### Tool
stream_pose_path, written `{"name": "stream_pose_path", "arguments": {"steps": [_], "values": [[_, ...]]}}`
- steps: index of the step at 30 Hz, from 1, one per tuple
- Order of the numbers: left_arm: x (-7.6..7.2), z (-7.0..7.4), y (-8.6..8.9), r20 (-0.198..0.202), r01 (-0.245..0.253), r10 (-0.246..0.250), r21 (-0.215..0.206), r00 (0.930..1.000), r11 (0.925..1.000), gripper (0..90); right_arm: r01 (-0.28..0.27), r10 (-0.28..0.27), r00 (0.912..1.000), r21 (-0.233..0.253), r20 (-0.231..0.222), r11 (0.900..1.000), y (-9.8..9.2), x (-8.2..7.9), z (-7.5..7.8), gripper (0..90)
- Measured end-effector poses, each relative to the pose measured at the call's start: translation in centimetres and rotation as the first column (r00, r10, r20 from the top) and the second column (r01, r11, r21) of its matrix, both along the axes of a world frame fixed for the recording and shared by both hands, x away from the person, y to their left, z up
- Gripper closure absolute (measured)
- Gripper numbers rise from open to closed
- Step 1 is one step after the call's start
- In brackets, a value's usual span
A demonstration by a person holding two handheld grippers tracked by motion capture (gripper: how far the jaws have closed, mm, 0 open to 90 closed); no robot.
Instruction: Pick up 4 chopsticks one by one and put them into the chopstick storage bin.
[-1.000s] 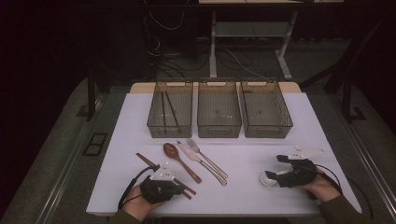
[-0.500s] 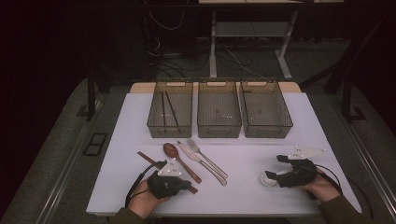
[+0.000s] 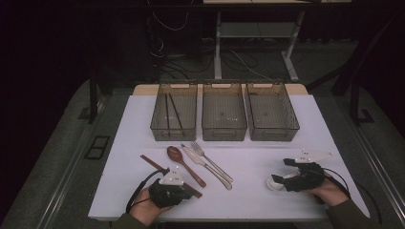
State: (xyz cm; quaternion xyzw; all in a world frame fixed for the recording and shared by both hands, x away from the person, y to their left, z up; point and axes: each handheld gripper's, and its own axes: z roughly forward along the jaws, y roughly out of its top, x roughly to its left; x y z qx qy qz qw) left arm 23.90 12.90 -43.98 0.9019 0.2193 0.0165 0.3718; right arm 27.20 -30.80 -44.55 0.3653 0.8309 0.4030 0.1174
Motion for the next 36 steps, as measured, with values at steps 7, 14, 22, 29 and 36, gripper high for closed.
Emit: {"name": "stream_pose_path", "arguments": {"steps": [7, 14, 22, 29, 36], "values": [[0.9, -0.2, -1.0, 0.018, 0.024, -0.024, 0.014, 0.9995, 0.9996, 88.5, 0.001, -0.001, 1.0, -0.001, -0.001, 1.0, 0.1, 0.0, 0.0, 18.8], [1.3, -0.1, -1.1, 0.03, 0.023, -0.023, 0.0, 0.9993, 0.9997, 88.4, 0.0, 0.0, 1.0, -0.002, -0.002, 1.0, 0.1, 0.0, 0.0, 18.8], [2.7, 1.0, 0.7, 0.065, 0.003, 0.001, -0.051, 0.9979, 0.9987, 70.5, 0.0, 0.0, 1.0, 0.0, -0.004, 1.0, 0.0, 0.0, 0.0, 18.8], [4.0, 0.7, 1.0, 0.083, 0.035, -0.032, -0.037, 0.9961, 0.9987, 50.2, 0.001, -0.001, 1.0, 0.001, -0.002, 1.0, 0.0, 0.1, -0.1, 18.8], [4.5, 0.0, 0.8, 0.088, 0.085, -0.086, 0.01, 0.9924, 0.9963, 46.9, -0.003, 0.003, 1.0, 0.001, -0.004, 1.0, 0.0, 0.0, -0.1, 18.8]]}}
